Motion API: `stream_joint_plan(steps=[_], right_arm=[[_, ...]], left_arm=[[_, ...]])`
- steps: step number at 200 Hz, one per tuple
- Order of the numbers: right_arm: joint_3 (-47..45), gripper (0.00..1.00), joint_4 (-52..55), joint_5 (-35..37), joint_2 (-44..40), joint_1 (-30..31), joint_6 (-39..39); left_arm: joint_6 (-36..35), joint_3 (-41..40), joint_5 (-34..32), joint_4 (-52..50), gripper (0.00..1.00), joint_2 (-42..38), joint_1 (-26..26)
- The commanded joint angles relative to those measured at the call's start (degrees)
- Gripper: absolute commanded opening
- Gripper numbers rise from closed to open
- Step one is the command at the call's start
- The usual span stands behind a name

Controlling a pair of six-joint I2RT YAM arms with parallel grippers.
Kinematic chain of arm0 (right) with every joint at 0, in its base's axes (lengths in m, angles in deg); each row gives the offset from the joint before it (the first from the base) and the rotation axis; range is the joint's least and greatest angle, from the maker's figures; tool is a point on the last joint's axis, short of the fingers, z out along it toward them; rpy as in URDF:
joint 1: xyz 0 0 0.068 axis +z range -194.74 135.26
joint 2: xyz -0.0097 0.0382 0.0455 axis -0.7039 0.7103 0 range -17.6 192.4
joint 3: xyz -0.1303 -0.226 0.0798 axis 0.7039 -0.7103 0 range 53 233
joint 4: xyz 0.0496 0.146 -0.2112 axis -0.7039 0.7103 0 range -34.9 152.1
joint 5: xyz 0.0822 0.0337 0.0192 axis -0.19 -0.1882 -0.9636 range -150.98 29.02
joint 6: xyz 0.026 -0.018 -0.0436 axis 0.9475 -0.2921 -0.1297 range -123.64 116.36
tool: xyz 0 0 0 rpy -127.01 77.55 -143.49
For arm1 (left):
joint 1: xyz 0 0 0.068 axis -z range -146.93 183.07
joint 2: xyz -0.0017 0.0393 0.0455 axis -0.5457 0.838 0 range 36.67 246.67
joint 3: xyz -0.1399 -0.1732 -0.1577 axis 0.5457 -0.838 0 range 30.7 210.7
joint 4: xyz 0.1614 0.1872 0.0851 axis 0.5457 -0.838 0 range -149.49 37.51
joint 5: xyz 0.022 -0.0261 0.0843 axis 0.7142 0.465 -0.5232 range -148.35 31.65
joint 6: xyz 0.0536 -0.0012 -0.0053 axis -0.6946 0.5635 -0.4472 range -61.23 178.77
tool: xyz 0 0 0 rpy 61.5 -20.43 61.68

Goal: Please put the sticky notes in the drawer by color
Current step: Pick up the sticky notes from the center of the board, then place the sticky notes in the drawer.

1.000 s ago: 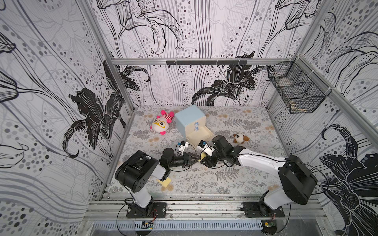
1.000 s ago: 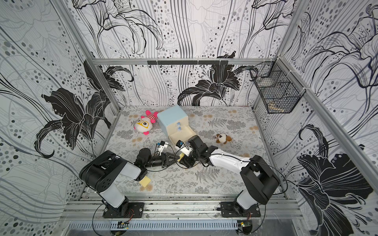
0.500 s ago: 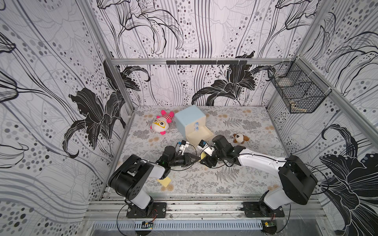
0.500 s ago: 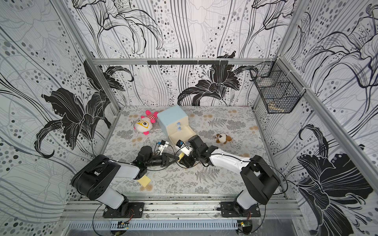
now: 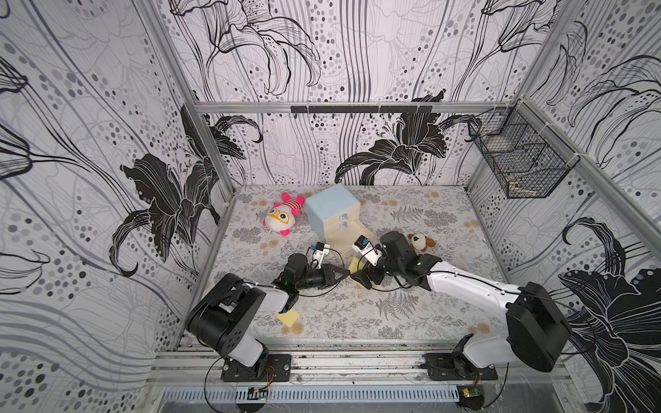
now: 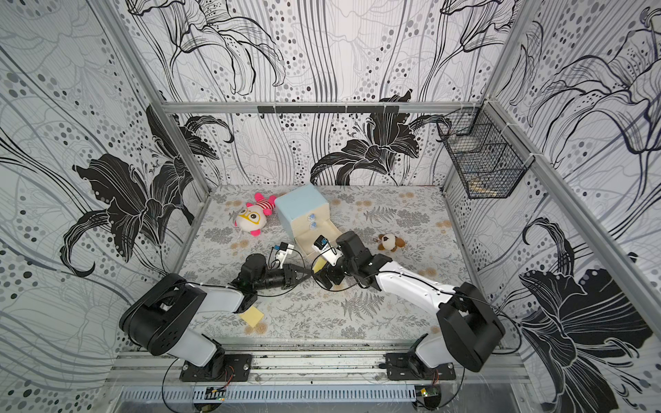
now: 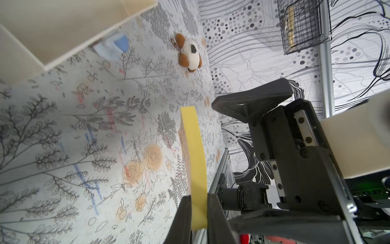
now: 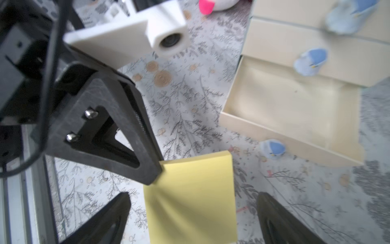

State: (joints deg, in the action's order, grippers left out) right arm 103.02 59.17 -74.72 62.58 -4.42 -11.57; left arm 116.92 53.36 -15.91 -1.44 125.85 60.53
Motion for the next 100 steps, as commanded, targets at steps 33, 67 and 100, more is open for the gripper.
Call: stream_joint_plan(steps=[33,67,100], right_arm=[[-4.5,0.99,-7.0,5.9,-7.3,-6.6,7.4],[-5.6,0.99,-7.5,6.5,-8.0,-7.7,8.1],[-6.1,0.99,-7.4,6.9,-7.8,-7.9,8.0]], left_arm=[[11.3,0.0,-17.3,15.1,0.02,-1.1,0.2],[20.1,1.0,-25.4,19.9,0.01,2.1,0.2],[26.0,1.1,-29.5,23.2,0.00,5.5,0.3]])
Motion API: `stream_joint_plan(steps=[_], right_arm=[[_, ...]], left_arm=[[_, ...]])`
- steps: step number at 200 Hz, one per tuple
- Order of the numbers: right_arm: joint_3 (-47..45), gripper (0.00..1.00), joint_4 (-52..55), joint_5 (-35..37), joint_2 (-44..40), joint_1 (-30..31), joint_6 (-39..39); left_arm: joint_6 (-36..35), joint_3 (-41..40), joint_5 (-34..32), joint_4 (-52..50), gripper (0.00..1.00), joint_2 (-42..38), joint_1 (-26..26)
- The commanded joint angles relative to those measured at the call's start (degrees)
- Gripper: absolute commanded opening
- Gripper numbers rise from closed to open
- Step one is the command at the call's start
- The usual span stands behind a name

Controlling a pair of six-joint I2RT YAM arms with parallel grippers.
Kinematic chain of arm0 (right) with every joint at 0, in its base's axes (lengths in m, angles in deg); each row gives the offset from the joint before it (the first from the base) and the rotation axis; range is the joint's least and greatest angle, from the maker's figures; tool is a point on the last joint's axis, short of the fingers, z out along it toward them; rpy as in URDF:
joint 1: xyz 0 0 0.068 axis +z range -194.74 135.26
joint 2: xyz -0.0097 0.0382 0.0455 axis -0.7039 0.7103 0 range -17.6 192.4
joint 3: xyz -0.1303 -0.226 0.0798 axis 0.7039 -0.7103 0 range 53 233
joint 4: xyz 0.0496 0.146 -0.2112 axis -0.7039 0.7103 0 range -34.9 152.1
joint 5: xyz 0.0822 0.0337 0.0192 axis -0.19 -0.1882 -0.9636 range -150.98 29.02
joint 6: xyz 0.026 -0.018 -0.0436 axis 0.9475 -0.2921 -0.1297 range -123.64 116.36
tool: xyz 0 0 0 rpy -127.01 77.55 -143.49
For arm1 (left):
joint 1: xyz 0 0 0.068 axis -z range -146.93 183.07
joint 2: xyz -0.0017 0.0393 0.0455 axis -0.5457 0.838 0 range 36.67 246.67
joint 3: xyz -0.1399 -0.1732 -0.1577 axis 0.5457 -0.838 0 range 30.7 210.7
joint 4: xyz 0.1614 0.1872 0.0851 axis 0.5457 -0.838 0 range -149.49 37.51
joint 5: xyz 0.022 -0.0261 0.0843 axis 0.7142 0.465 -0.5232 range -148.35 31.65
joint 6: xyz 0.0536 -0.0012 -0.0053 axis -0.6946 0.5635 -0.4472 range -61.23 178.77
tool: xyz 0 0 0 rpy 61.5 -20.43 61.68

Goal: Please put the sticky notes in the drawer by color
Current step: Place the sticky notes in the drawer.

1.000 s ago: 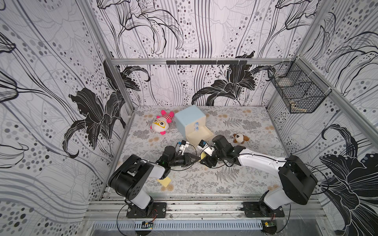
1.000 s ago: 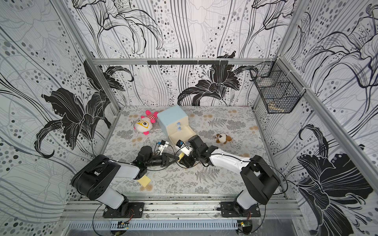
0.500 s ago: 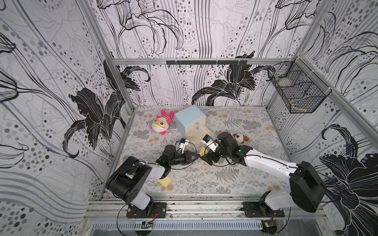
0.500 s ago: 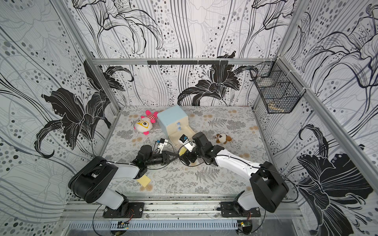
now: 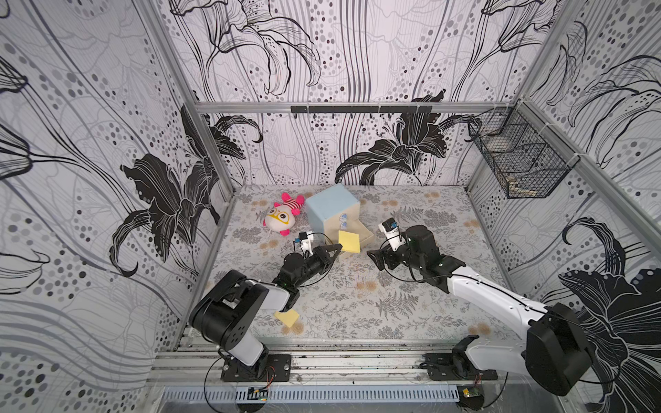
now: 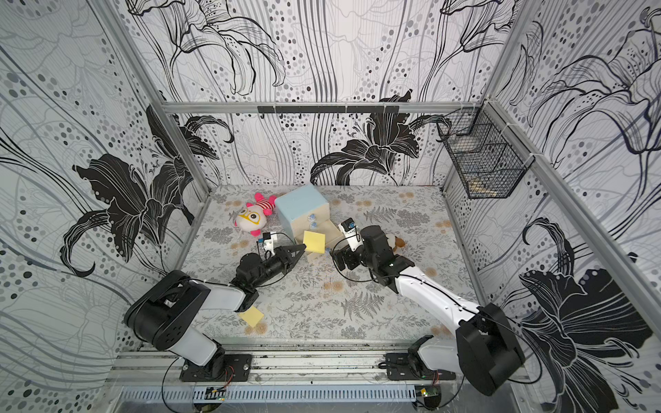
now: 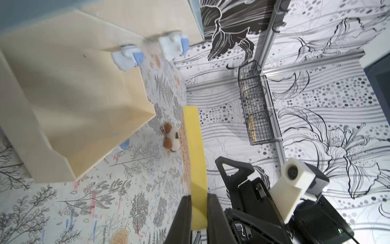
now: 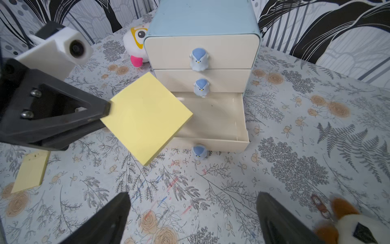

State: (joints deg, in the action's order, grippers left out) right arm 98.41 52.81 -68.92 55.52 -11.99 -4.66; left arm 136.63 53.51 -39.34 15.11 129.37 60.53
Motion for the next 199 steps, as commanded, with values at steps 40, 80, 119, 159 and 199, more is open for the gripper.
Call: stream_joint_plan(steps=[40,80,119,159,199], right_arm=[[-2.1,0.99,-1.5,1.3,-0.2,-0.5,1.1],[-2.3,0.99,-1.8,0.9,0.4,-0.7,1.1],[-3.0,0.99,-1.7,1.4,0.0,-1.0,1.0],[-3.7,0.99,-2.0,1.6,0.0,-1.1,1.0],[-4.2,0.99,-2.1,1.6,-0.3,-1.1,1.0]], left_arm=[[6.2,2.5,-9.6,-1.9,0.00,1.9,0.5],[5.5,8.1,-7.5,-10.4,0.00,5.0,0.7],[5.2,11.4,-7.9,-17.6,0.00,6.0,1.0],[5.3,13.7,-8.6,-21.9,0.00,7.6,1.2],[5.3,16.3,-10.4,-25.1,0.01,8.9,1.3]])
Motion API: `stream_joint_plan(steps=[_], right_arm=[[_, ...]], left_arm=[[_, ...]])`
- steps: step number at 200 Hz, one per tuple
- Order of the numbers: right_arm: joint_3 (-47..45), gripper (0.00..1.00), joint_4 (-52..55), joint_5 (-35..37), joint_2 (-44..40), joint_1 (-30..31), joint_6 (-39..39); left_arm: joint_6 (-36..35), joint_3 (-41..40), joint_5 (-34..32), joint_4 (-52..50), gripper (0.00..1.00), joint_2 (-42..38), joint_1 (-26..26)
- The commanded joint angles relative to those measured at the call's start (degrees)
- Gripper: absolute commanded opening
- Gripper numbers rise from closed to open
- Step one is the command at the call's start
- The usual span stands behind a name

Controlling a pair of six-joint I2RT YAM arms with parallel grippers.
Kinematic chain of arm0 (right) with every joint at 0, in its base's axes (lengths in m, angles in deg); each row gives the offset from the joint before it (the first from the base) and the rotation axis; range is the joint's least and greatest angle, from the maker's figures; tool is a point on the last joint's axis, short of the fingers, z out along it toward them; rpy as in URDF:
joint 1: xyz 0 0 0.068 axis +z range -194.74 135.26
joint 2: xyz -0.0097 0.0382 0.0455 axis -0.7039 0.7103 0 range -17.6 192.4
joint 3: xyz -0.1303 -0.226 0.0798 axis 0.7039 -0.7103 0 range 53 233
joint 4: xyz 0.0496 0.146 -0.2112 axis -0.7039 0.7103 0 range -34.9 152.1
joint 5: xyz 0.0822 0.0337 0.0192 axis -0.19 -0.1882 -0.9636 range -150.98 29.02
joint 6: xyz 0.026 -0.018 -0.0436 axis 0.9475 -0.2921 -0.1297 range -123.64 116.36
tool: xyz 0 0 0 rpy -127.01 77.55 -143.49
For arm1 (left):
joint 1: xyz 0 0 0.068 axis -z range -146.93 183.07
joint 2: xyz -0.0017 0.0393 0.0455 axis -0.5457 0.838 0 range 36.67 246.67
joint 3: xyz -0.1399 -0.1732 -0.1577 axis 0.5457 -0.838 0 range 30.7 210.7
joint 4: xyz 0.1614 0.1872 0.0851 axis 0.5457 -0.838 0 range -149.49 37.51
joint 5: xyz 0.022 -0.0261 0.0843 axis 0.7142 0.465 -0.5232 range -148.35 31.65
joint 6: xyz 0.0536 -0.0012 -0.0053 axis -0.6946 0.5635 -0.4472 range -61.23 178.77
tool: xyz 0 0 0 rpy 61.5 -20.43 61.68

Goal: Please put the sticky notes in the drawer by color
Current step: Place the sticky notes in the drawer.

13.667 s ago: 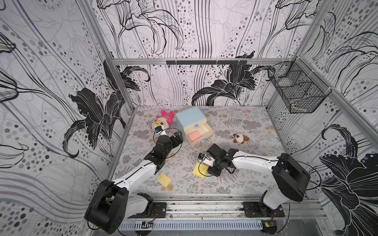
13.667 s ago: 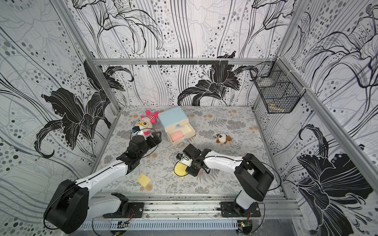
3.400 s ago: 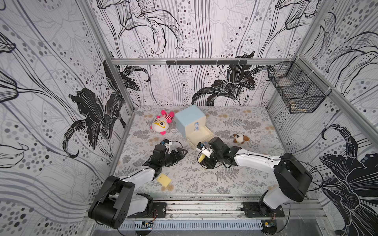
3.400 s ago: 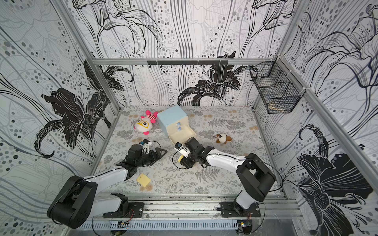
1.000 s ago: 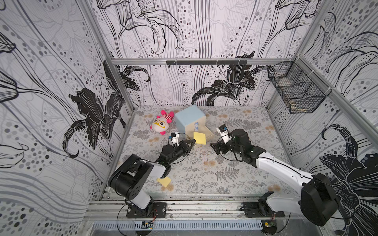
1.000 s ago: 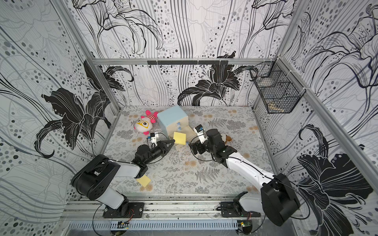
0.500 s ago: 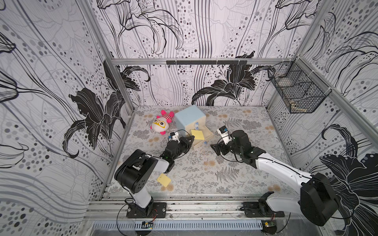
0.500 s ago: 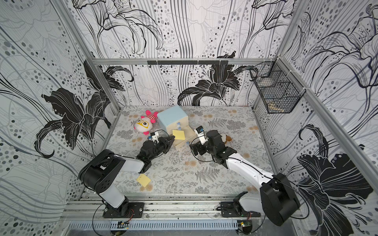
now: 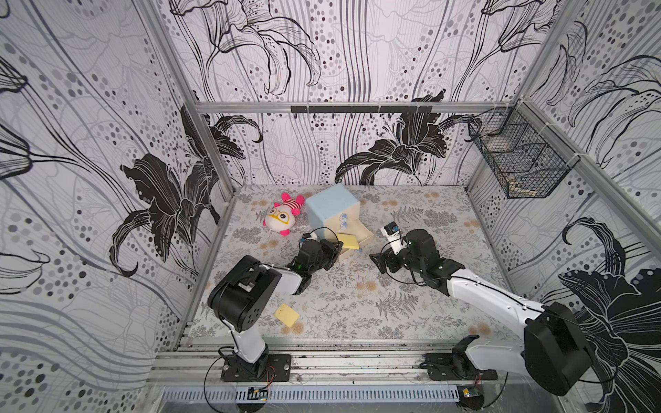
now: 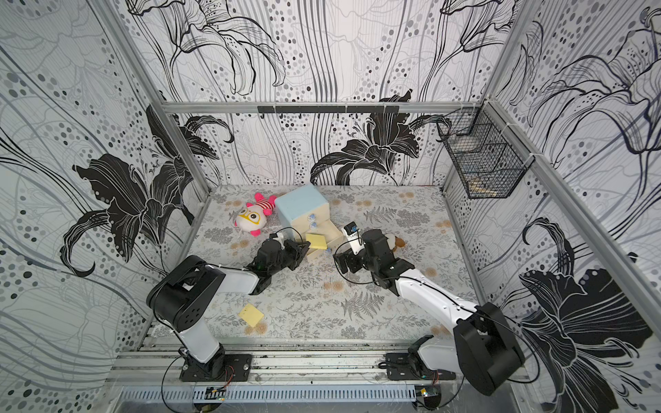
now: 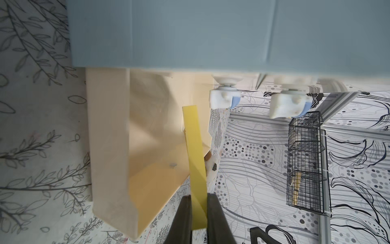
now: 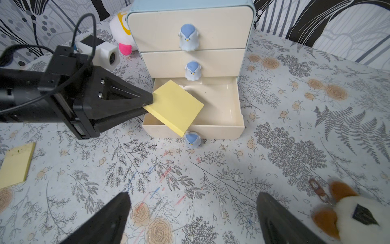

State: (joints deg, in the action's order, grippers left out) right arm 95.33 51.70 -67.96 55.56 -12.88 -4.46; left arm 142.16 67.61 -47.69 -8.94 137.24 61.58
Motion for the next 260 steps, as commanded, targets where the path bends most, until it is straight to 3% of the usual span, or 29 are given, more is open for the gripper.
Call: stream_joint_plan(steps=[1,17,29,39,52,78,147,167,185,191,223,260], right_arm=[[-1.2,0.99,-1.0,0.7,-0.3,-0.3,0.8],[-1.5,0.99,-0.9,0.7,-0.4,-0.4,0.8],[-1.7,0.99,-1.0,0.7,-0.3,-0.3,0.8],[-1.9,0.99,-1.0,0.5,-0.3,-0.3,0.8],[-2.0,0.99,-1.1,0.2,0.0,-0.3,0.9],[-2.2,0.99,-1.3,-0.5,0.3,-0.4,1.1],[-0.8,0.99,-3.3,-5.6,4.4,-0.2,1.1],[-0.8,0.99,-5.4,-7.6,5.7,0.4,1.5],[0.0,0.99,-6.0,-7.1,7.3,1.8,1.3],[0.3,0.99,-6.0,-7.0,7.9,2.1,1.3],[1.5,0.99,-7.3,-7.1,10.3,3.0,1.4],[3.8,0.99,-7.5,-7.3,13.1,4.4,0.7]], left_arm=[[-0.2,2.3,-2.1,-1.1,0.01,1.1,0.2],[-0.1,3.0,-2.9,-1.8,0.03,1.5,0.3],[0.4,3.2,-3.5,-1.7,0.10,1.8,0.2],[0.7,3.2,-3.9,-1.4,0.26,1.8,0.3],[1.2,2.7,-4.8,-1.3,0.54,1.2,0.2],[-0.6,1.6,-6.6,-5.0,0.69,-2.6,0.3],[-7.4,-3.3,-14.0,-22.1,0.71,-17.6,2.4],[-10.8,-4.1,-20.5,-34.0,0.81,-24.1,3.0],[-13.8,-4.6,-26.2,-45.7,1.00,-30.2,3.1],[-14.3,-4.5,-28.5,-50.5,0.97,-32.0,3.4],[-9.2,-2.2,-40.1,-75.9,0.97,-38.3,6.1],[0.9,-2.3,-41.0,-92.4,0.97,-37.5,9.0]])
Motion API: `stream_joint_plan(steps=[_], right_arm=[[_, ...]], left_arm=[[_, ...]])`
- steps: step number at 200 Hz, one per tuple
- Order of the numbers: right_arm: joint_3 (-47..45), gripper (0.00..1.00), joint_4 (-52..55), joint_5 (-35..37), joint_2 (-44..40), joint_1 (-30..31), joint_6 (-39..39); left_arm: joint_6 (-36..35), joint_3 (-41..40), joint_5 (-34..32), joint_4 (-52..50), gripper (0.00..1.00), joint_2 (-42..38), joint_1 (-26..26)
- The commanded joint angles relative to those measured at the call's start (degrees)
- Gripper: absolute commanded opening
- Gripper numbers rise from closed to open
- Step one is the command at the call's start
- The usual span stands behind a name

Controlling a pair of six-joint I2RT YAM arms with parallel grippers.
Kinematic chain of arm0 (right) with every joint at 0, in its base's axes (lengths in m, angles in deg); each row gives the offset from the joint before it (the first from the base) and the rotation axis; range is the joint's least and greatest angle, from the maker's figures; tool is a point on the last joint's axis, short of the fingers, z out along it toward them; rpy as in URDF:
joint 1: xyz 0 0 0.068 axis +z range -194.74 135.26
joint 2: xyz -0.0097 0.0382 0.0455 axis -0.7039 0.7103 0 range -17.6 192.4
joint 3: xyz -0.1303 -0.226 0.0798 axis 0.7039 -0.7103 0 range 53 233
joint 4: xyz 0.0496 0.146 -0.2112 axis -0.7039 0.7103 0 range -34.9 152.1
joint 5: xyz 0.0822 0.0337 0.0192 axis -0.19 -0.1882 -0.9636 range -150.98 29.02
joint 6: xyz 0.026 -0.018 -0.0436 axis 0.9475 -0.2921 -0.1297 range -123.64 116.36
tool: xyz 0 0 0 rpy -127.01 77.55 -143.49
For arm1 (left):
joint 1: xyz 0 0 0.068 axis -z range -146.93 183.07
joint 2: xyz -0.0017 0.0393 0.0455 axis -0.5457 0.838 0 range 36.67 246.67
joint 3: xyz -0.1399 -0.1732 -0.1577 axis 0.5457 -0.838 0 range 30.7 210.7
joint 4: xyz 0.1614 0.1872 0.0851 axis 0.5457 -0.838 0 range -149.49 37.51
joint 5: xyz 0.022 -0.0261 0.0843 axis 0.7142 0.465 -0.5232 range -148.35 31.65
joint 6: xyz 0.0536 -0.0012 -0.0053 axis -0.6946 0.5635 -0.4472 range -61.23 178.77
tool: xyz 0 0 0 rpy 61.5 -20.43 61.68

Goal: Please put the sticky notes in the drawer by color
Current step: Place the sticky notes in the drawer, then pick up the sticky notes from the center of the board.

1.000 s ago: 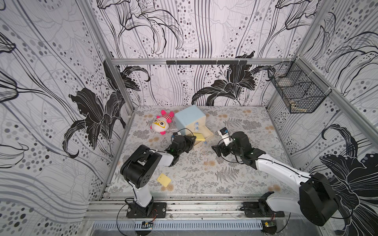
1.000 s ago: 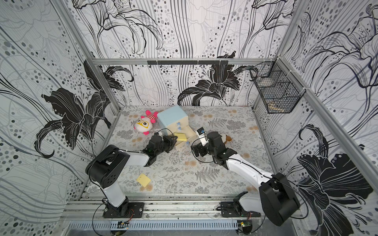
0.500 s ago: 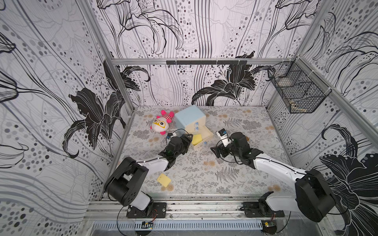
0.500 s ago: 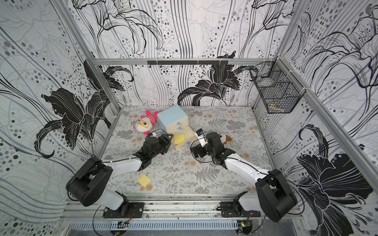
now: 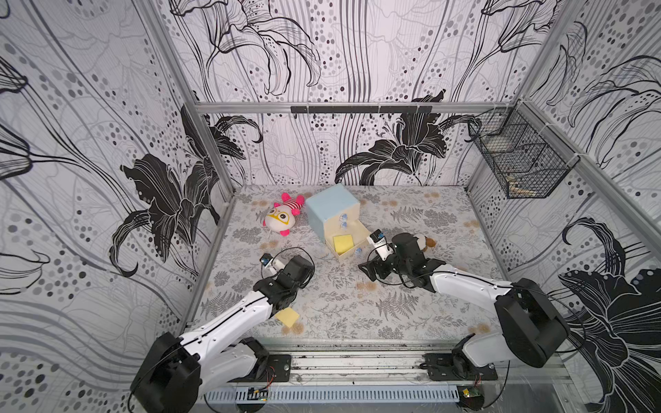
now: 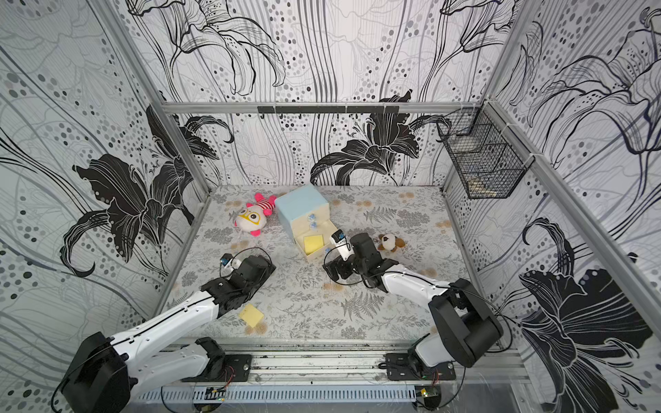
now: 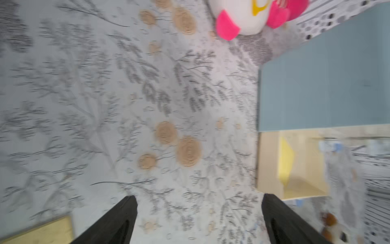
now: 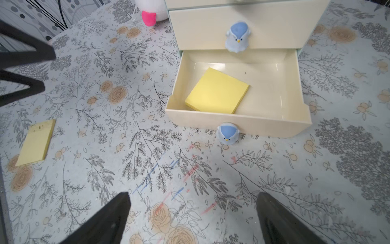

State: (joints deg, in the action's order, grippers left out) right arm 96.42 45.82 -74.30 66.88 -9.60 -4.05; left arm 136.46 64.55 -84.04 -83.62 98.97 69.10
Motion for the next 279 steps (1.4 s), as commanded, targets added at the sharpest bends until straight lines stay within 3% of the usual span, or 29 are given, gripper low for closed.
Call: stream_joint_plan(steps=[1,57,85,115,279], right_arm=[[2.8,0.99,-1.6,-1.0,1.9,1.2,0.2],[5.1,0.99,-1.4,-1.2,5.3,3.7,-0.7],[5.3,0.99,-1.8,-1.3,6.0,4.1,-0.2],[5.8,0.99,-1.6,-1.4,6.6,4.4,-0.1],[6.5,0.99,-1.0,0.5,7.1,4.4,-0.5]], left_arm=[[6.8,0.7,-4.6,-18.0,0.98,0.9,1.6],[7.0,-1.9,-1.1,-18.8,0.97,2.0,1.8],[5.7,-3.6,1.9,-15.4,0.87,3.4,1.5],[6.3,-4.8,4.8,-12.6,0.83,4.9,1.0],[7.2,-5.4,5.7,-13.6,0.68,7.8,-0.6]])
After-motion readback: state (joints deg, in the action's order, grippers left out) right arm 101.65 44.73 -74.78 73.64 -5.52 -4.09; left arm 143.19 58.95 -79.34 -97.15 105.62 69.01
